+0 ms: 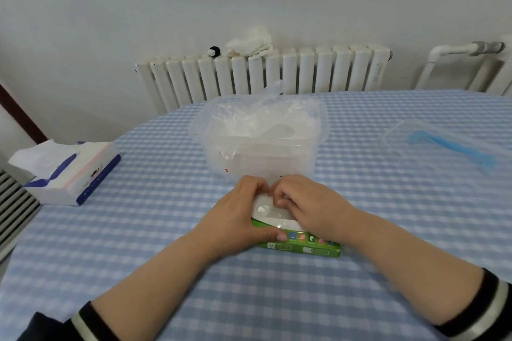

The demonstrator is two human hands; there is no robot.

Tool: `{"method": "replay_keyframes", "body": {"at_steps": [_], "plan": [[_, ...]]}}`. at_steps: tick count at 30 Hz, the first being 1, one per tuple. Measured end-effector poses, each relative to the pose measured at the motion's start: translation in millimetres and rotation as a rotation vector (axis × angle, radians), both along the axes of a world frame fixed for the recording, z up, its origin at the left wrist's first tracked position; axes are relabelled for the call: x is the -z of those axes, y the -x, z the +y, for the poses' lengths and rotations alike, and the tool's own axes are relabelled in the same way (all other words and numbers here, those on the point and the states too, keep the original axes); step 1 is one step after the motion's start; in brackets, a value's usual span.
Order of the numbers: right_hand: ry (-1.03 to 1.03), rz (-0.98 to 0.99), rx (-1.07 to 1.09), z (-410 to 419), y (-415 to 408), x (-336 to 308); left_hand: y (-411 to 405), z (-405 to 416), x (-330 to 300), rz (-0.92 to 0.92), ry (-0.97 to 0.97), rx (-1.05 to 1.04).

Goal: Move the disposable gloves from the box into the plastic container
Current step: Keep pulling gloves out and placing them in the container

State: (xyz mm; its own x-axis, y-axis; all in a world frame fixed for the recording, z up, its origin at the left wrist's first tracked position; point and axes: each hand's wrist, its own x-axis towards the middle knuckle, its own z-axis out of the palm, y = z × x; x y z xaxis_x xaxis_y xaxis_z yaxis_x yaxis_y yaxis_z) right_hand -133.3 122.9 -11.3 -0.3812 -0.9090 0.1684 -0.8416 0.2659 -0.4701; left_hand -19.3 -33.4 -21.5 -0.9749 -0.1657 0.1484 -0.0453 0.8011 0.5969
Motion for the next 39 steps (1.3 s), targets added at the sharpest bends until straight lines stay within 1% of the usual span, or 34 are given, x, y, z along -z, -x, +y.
{"method": "replay_keyframes", "body": {"at_steps": [4,7,14,16,20,23,25,27,28,29,31,32,33,34,35,36,38,39], "plan": [[0.06,-0.092,0.031,1.8,-7.6,-6.4,0.7,-1.8,-0.1,-0.032,0.005,-0.027],[0.112,-0.229,0.053,2.9,-10.8,-11.7,1.1,-1.8,-1.3,-0.037,0.034,-0.021],[0.372,-0.533,0.144,1.6,-9.8,-19.8,2.5,-1.0,-5.1,-0.093,0.043,-0.037],[0.48,-0.608,0.139,1.8,-10.5,-23.4,2.4,1.1,-7.8,-0.1,0.057,-0.029],[0.687,-0.611,0.155,7.7,-11.2,-41.3,2.0,2.9,-9.4,-0.102,0.06,-0.023],[0.904,-0.794,0.166,13.6,-9.4,-63.4,2.2,1.1,-7.3,-0.119,0.079,-0.012],[0.958,-0.854,0.163,18.5,-6.8,-75.8,1.6,0.4,-9.1,-0.129,0.102,-0.006],[0.959,-0.941,0.169,22.9,-4.8,-82.8,0.4,-1.2,-13.9,-0.14,0.096,0.011],[0.955,-0.994,0.183,23.4,-4.0,-83.8,-1.3,-2.3,-16.9,-0.103,0.043,0.027],[0.952,-1.048,0.193,24.1,-4.3,-86.0,-2.3,-1.7,-23.0,-0.005,-0.04,0.05],[0.947,-1.13,0.199,24.2,-5.0,-87.3,-6.2,1.9,-37.4,0.335,-0.196,0.046],[0.94,-1.149,0.197,24.5,-4.4,-87.5,-6.8,5.2,-48.1,0.509,-0.22,0.014],[0.926,-1.166,0.191,24.3,-4.8,-87.8,-7.1,9.2,-61.1,0.641,-0.222,-0.026],[0.915,-1.174,0.186,24.4,-4.5,-87.6,-5.6,13.7,-76.6,0.716,-0.209,-0.063],[0.902,-1.181,0.17,24.7,-5.2,-88.3,-3.6,17.8,-91.6,0.729,-0.174,-0.078],[0.89,-1.179,0.161,24.5,-6.1,-87.9,-0.7,22.3,-106.8,0.681,-0.13,-0.062],[0.857,-1.161,0.151,24.9,-10.0,-87.3,7.7,32.5,-132.9,0.486,0.007,0.026],[0.84,-1.153,0.153,24.9,-11.9,-88.3,13.6,38.1,-142.3,0.417,0.088,0.078]]}}
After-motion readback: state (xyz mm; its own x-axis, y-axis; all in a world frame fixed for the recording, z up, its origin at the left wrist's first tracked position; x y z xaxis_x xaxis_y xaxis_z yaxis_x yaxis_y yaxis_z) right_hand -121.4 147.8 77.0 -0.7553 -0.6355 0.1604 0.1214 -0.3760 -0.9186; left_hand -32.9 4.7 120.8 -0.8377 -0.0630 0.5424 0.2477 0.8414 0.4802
